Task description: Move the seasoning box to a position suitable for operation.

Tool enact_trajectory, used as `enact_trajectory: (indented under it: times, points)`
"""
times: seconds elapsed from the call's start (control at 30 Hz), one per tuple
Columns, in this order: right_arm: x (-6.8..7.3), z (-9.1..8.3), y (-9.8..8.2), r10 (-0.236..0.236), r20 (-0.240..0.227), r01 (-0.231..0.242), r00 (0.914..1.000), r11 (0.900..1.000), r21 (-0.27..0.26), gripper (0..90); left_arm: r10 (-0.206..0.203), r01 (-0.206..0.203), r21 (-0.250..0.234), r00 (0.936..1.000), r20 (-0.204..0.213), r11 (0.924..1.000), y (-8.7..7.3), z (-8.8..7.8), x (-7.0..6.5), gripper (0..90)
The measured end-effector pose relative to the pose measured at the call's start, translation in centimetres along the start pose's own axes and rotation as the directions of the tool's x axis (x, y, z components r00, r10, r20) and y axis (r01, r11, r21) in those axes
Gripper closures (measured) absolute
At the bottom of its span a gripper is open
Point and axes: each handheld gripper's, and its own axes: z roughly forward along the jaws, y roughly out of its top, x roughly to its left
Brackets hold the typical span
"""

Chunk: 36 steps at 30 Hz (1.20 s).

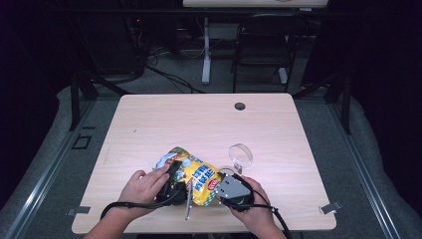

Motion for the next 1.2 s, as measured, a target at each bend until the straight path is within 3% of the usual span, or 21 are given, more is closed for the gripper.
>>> enact_trajectory:
  times: [0.07, 0.33, 0.43, 0.67, 1.2]
  points:
    - [0.1, 0.0, -0.1, 0.007, -0.001, -0.007, 1.0, 1.0, 0.0, 70.7, 0.025, -0.025, 0.015, 0.9997, 0.002, 0.9996, 0.1, -0.1, 0.1, 66.4]
    - [0.4, 0.0, -0.1, -0.004, 0.009, 0.004, 1.0, 1.0, -0.004, 70.9, 0.06, -0.06, 0.021, 0.9981, -0.016, 0.998, 0.5, -0.2, 0.2, 66.4]
    - [0.4, -0.1, -0.1, -0.005, 0.01, 0.005, 0.9999, 1.0, -0.004, 71.0, 0.057, -0.057, 0.021, 0.9981, -0.021, 0.9982, 0.5, -0.2, 0.2, 66.5]
    - [0.4, -0.1, -0.3, 0.0, 0.007, 0.0, 1.0, 1.0, -0.007, 72.0, 0.092, -0.091, 0.039, 0.9956, -0.019, 0.9951, 0.9, -0.3, 0.4, 66.5]
    - [0.5, -0.1, -0.5, 0.016, 0.01, -0.016, 0.9998, 1.0, -0.012, 72.6, 0.137, -0.135, 0.04, 0.9878, -0.073, 0.9901, 1.3, -0.4, 0.3, 66.6]
